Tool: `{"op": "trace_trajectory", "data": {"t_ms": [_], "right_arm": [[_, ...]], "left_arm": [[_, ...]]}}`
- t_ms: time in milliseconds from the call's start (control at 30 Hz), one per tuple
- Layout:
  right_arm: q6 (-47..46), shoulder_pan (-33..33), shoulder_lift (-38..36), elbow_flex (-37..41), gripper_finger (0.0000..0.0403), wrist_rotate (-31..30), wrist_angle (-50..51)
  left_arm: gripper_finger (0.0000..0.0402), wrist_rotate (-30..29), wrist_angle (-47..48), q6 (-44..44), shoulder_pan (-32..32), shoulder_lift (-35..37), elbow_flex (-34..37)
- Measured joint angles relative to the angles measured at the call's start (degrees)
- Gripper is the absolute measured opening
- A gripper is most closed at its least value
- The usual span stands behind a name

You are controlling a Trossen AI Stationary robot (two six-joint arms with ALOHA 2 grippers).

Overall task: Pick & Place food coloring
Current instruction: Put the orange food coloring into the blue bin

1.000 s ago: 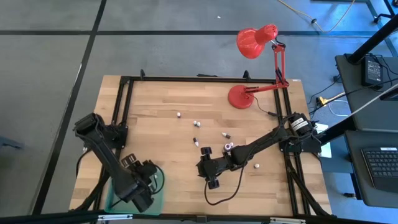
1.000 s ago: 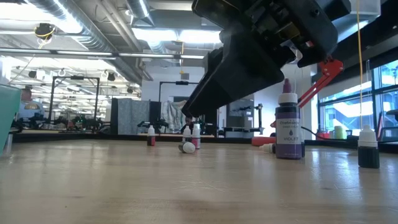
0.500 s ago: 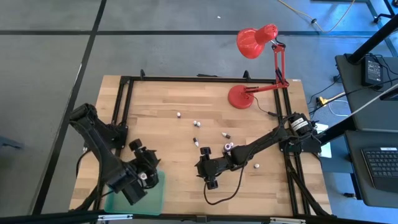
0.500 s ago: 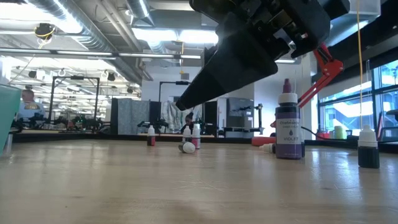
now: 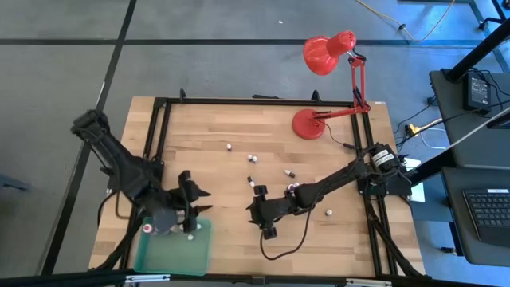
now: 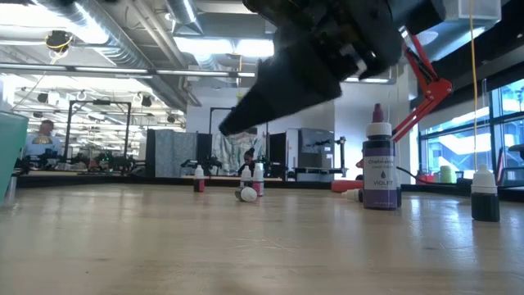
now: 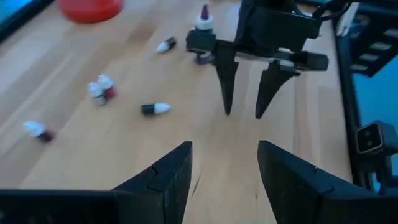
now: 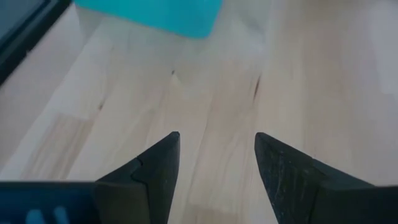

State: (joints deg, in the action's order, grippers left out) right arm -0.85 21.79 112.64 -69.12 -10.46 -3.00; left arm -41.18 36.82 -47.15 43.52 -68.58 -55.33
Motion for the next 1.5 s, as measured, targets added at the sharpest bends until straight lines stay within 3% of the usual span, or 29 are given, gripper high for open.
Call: {"op": "trace_trajectory", "data": {"t_ms": [200, 400, 567, 767, 967, 1167, 1367, 1500], "right_arm": [[-0.4, -0.4, 0.0, -2.0, 0.0210, 0.0, 0.4], [-3.1, 1.2, 0.0, -13.9, 0.0210, 0.6, 25.1], [-10.0, 4.8, 0.0, -21.0, 0.0210, 10.9, 35.4], [-25.1, 9.5, 0.0, -22.4, 0.0210, 9.9, 46.1], [-42.0, 13.7, -0.5, -22.4, 0.0210, -2.7, 61.6], [-55.1, 18.8, -5.8, -22.4, 0.0210, -16.4, 73.0], [-64.3, 23.2, -11.7, -22.3, 0.0210, -23.3, 78.6], [-69.0, 25.2, -15.5, -17.3, 0.0210, -26.5, 78.2]], "left_arm": [[0.0175, 11.2, -26.6, 14.0, -8.4, 7.6, 17.0], [0.0178, 26.2, -51.5, 27.6, -17.0, 12.7, 28.5], [0.0175, 35.7, -62.8, 32.5, -20.5, 14.1, 34.0], [0.0177, 36.1, -65.6, 34.4, -20.6, 13.9, 35.1], [0.0175, 36.3, -65.4, 34.4, -20.6, 13.9, 35.1], [0.0176, 36.6, -65.3, 34.4, -20.3, 13.9, 35.1], [0.0177, 36.8, -65.3, 34.4, -20.3, 13.9, 35.1], [0.0177, 36.8, -65.3, 34.4, -20.3, 13.9, 35.1]]}}
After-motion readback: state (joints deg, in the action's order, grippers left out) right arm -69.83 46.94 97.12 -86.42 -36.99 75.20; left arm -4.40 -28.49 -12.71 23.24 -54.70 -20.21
